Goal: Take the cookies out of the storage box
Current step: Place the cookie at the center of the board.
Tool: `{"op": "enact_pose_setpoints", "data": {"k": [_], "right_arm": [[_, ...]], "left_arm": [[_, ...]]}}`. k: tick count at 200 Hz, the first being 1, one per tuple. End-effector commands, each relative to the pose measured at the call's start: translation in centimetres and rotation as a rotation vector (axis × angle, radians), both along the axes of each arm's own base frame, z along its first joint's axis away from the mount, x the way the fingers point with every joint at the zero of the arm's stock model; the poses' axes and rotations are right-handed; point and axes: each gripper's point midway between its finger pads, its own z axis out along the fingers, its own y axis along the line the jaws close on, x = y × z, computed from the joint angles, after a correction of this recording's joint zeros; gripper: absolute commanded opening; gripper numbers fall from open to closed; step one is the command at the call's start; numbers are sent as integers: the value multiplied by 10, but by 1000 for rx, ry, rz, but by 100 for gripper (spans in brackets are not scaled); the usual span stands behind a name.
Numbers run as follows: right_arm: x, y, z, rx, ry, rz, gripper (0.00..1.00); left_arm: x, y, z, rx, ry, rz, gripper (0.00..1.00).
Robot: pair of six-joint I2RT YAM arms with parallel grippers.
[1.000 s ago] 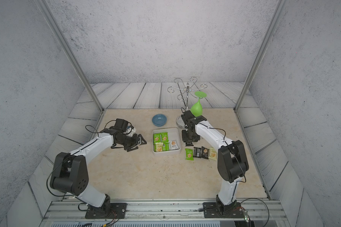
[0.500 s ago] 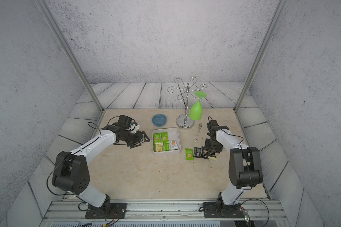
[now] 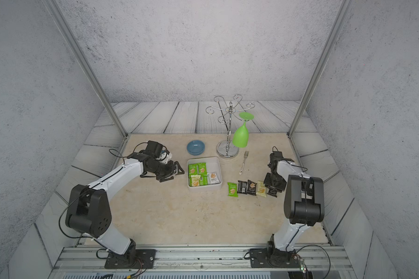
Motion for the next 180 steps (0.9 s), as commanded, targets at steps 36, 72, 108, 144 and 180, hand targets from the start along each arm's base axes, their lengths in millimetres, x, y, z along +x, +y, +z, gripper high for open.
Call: {"op": "enact_pose_setpoints", "data": {"k": [36,72,108,144,180], "right_arm": [[0,-6,-4,-16,5,-3,50],[3,-3,16,-5,-32,1,57],[10,13,41,85,-110,-7,60],[24,64,60,259,-229,54,59],[38,122,78,340,-312,128,59]], "left_arm": [[0,1,-1,23,-6,-11,78],[1,1,-1,20,-10,-9,78],[2,3,-2,33,-23,5,78],[5,5,-3,38,-37,15,78],[4,5,-6,33,-36,14,78]]}}
